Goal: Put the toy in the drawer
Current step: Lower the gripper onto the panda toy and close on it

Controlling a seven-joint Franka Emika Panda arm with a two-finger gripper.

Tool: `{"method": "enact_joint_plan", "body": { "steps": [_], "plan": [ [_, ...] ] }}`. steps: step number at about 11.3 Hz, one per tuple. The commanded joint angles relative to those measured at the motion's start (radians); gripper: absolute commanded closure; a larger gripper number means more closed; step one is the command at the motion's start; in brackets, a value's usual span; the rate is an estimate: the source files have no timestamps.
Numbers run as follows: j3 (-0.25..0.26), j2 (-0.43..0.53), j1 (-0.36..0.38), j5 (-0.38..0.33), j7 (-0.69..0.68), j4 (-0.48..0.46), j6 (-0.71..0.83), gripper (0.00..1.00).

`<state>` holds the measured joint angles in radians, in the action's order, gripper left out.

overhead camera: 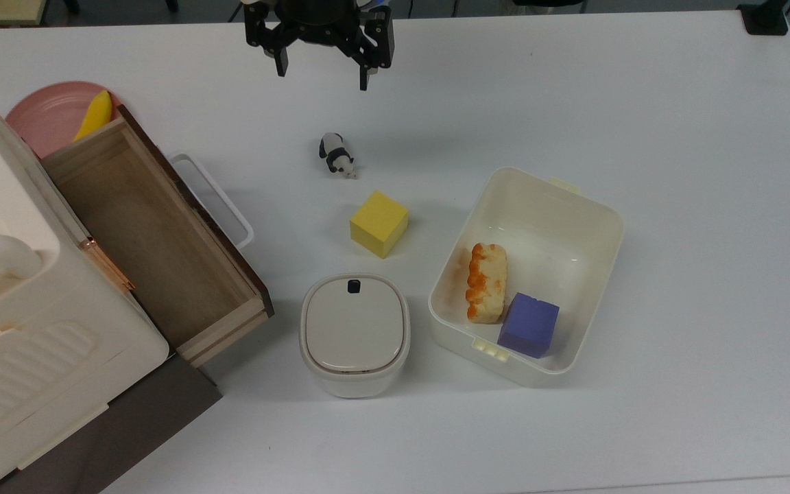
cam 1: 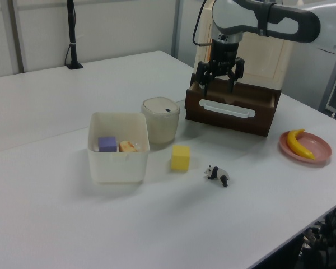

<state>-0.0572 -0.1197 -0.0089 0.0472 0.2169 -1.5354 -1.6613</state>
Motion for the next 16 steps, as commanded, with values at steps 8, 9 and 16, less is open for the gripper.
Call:
{"method": "enact_joint_plan", "body": {
  "steps": [8, 9, 16],
  "plan": [
    [0.005, 0.023, 0.006, -0.020, -0.261, -0.148, 0.011, 0.00],
    [0.003, 0.023, 0.007, -0.015, -0.280, -0.196, -0.023, 0.00],
    [0.003, -0.015, 0.030, 0.091, -0.421, -0.472, -0.306, 0.11]
  ]
}}
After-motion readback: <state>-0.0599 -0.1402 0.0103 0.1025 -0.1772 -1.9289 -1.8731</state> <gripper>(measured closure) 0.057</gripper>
